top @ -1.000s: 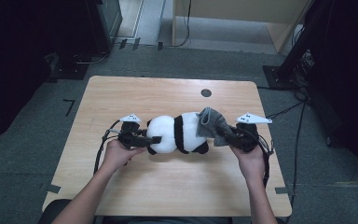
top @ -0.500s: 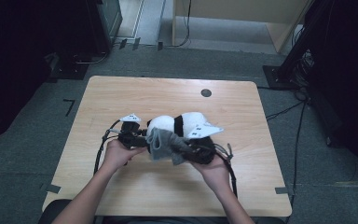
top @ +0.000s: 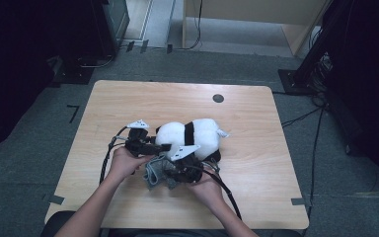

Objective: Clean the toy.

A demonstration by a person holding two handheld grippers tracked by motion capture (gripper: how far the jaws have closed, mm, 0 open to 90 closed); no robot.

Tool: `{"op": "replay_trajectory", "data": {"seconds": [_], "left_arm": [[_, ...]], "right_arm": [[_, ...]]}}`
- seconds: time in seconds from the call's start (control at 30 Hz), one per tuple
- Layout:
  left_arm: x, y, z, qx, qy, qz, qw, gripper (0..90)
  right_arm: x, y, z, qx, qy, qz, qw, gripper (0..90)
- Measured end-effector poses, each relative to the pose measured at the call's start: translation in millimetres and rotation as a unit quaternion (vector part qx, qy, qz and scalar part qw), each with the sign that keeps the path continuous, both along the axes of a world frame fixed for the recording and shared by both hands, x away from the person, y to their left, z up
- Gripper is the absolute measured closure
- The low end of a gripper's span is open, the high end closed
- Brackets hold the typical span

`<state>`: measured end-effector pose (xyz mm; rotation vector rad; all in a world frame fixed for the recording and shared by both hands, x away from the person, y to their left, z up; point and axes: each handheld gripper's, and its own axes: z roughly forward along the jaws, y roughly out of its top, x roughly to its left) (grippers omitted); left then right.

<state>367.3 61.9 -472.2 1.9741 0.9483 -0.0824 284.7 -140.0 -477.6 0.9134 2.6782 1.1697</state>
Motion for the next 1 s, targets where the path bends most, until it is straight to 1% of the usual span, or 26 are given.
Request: {"op": "replay_trajectory", "data": {"seconds": [0.07,0.1,0.13,0.2,0.33,0.4,0.57,0.7,0.83,0.87,1.0], "left_arm": [[0.0,-0.2,0.2,0.000,0.001,0.001,1.0000,35.9],[-0.3,-0.5,0.3,0.001,-0.001,0.001,1.0000,36.0],[-0.9,-1.3,0.5,0.006,-0.006,0.000,1.0000,36.2],[-2.8,-3.3,1.4,0.019,-0.016,-0.003,0.9997,36.6],[-3.8,-5.1,0.8,0.023,-0.022,-0.002,0.9995,37.2],[-4.2,-5.2,0.7,0.026,-0.025,-0.004,0.9993,37.4],[-3.9,-4.0,0.2,0.028,-0.025,-0.007,0.9993,37.5],[-4.1,-3.4,-0.2,0.028,-0.025,-0.008,0.9993,37.6],[-4.5,-3.5,-0.3,0.031,-0.026,-0.011,0.9991,37.6],[-4.5,-3.5,-0.4,0.031,-0.025,-0.010,0.9992,37.6],[-4.5,-3.6,-0.8,0.031,-0.024,-0.010,0.9992,37.6]], "right_arm": [[1.8,5.3,-6.9,-0.029,-0.004,-0.002,0.9996,75.2],[2.6,6.7,-10.2,-0.042,-0.009,-0.006,0.9990,75.2],[3.3,7.3,-12.9,-0.051,-0.014,-0.009,0.9986,75.0],[4.2,4.9,-14.6,-0.049,-0.016,-0.019,0.9985,74.9],[6.1,-3.5,-10.7,-0.055,-0.020,-0.033,0.9978,74.8],[5.7,-7.7,-8.6,-0.053,-0.020,-0.038,0.9977,74.8],[3.5,-22.0,-0.6,-0.050,-0.025,-0.053,0.9970,74.5],[3.4,-35.2,5.6,-0.053,-0.033,-0.065,0.9959,74.3],[4.5,-50.7,13.1,-0.045,-0.034,-0.082,0.9951,74.3],[4.9,-55.6,15.1,-0.042,-0.031,-0.085,0.9950,74.4],[-0.1,-68.2,18.2,-0.051,-0.034,-0.096,0.9935,74.6]]}}
